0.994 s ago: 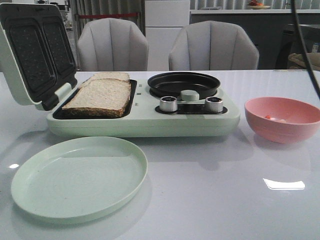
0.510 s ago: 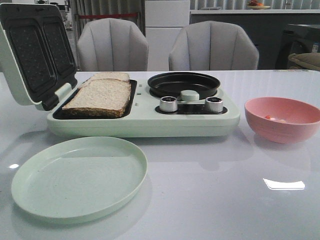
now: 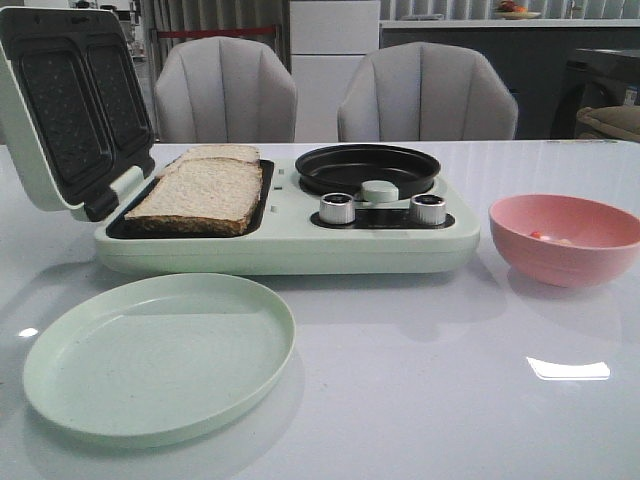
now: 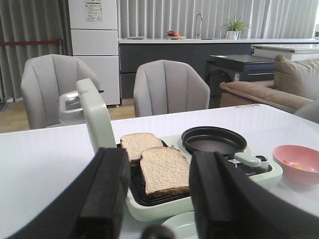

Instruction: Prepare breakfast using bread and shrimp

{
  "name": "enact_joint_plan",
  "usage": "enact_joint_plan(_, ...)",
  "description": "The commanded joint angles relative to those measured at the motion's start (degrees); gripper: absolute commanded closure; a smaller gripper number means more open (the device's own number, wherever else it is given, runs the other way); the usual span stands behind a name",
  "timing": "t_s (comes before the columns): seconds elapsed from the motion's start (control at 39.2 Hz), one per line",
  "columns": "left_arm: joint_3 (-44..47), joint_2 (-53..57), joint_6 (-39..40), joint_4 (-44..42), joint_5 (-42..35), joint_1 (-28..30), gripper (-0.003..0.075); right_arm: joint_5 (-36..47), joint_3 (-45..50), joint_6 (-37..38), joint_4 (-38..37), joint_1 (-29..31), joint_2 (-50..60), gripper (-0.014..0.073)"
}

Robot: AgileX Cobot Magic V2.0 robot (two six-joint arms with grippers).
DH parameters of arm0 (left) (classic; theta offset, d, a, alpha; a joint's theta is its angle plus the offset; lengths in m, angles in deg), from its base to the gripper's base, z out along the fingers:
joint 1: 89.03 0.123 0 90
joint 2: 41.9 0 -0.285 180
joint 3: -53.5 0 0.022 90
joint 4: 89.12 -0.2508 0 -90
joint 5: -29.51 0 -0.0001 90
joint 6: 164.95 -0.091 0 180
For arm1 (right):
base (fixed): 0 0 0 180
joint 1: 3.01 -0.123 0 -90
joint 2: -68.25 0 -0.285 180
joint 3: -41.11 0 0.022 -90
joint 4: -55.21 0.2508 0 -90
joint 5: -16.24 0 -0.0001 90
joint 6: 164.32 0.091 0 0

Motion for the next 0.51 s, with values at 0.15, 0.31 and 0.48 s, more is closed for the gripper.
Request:
enact_joint_plan(0.15,-1.4,-0.6,0.6,-0.2,-4.5,-0.6,0.0357,5.1,3.9,-0.1,0.2,0.2,1.3,0.0033)
enact_joint_plan(0.31,-1.4,-0.6,0.6,-0.2,-4.5,-0.6,0.0357,5.6,4.9,-0.1,0.2,0.2,1.3,0.0033)
enact_joint_plan(0.48,-1.7,-0.7,0.6,4.7,-4.3,-0.6,0.0357,5.6,4.9,-0.1,0.2,0.2,1.3,0.0033)
